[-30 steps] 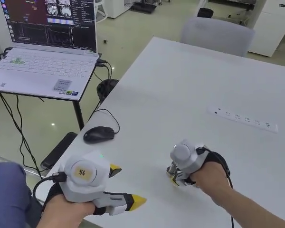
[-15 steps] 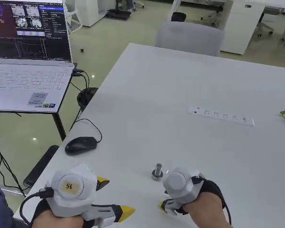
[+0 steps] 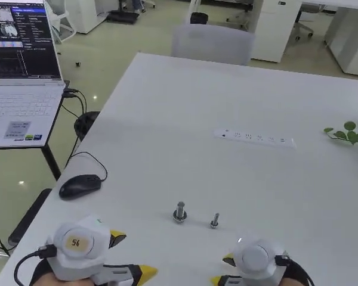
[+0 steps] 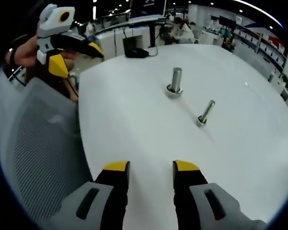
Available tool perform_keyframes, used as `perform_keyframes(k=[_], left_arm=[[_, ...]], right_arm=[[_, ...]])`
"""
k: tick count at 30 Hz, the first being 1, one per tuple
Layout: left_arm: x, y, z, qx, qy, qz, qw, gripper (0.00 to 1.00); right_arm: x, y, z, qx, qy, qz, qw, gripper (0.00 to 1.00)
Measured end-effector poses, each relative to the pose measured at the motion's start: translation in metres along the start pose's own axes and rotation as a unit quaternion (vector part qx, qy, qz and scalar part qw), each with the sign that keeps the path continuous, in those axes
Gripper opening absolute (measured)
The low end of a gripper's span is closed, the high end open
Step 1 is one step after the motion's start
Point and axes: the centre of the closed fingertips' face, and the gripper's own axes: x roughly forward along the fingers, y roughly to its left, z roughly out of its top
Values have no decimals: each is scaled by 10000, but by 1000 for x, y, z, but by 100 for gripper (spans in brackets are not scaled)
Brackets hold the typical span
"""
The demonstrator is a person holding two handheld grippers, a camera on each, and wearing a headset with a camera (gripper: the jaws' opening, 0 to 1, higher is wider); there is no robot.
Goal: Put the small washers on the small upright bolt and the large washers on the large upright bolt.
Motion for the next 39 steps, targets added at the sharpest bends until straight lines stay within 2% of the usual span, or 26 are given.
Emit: perform_keyframes(k=[5,9,14,20,30,39], left_arm=[[6,-4,2,83,41,-77,9999,63],[9,-7,6,157,48,-131,9998,63],[12,-9,9,204,56,-163,9996,63],[13,-13,13,222,21,-188,9996,64],[13,-14,17,146,-76,-137,9998,65],[13,-15,19,123,-109,-75,9998,65]], right_arm=[[-16,-12,-6,231,-227,-160,9993,43],[-27,-21,-9,530,-508,-253,9970,47],[-35,-22,-8,687,-711,-202,9949,56],[-40,-20,-4,805,-1013,-155,9915,58],[-43,-15,-5,1008,-1147,-81,9882,60],[-46,-15,-8,1037,-1165,-59,9878,61]])
